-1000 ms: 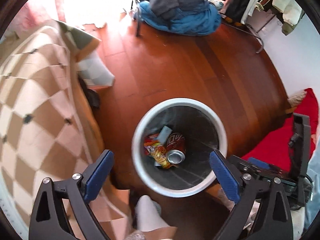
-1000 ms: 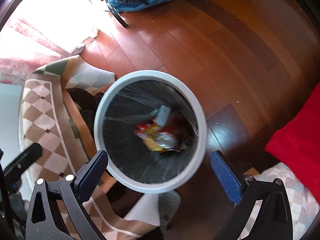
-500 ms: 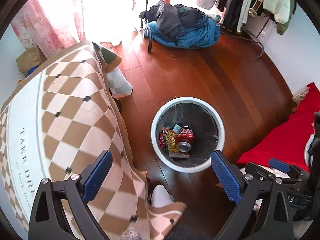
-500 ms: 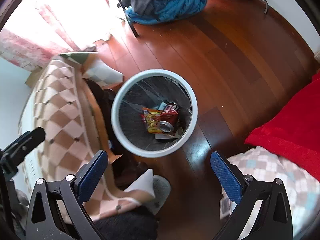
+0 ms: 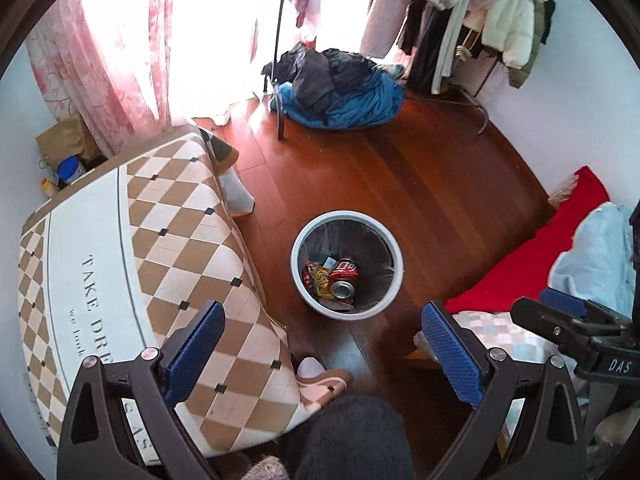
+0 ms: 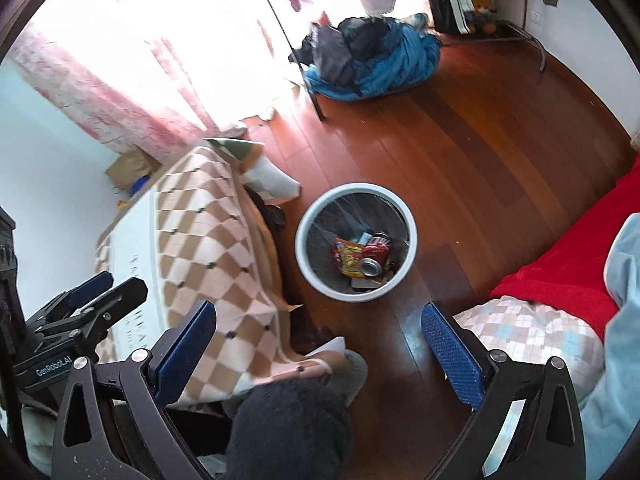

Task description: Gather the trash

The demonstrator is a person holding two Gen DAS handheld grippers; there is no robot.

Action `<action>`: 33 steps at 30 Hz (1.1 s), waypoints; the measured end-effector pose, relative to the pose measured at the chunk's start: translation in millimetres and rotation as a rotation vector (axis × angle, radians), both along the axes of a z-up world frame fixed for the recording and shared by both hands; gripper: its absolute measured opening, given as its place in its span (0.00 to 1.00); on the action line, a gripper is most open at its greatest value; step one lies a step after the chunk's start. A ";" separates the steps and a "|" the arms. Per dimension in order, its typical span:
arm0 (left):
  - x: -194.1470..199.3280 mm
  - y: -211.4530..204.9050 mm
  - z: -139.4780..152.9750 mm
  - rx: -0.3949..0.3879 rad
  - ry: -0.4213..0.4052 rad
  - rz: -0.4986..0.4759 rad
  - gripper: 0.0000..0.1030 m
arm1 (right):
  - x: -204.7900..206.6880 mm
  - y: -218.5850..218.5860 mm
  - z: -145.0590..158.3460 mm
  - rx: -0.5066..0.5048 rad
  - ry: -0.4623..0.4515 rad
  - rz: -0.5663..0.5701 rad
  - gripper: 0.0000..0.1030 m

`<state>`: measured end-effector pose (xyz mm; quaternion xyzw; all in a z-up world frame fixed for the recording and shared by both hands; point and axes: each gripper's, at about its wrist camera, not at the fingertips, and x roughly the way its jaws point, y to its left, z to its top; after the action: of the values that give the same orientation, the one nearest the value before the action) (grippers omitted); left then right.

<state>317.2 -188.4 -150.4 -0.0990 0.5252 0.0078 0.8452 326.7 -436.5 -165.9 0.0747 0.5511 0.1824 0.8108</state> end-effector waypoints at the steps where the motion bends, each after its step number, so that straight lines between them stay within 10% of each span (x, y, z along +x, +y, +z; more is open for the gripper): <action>1: -4.4 1.1 6.2 -0.005 -0.004 -0.003 0.98 | -7.1 1.0 9.7 0.012 -0.003 0.013 1.00; 14: -55.2 11.2 70.4 -0.050 -0.072 -0.041 0.98 | -57.9 9.3 72.1 0.076 -0.032 0.094 1.00; 33: -73.8 14.7 84.6 -0.063 -0.096 -0.041 0.98 | -73.2 17.5 82.6 0.086 -0.031 0.130 1.00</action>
<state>243.4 -173.7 -65.8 -0.1152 0.4860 -0.0308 0.8658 253.5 -419.0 -83.3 0.0704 0.5337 0.2592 0.8019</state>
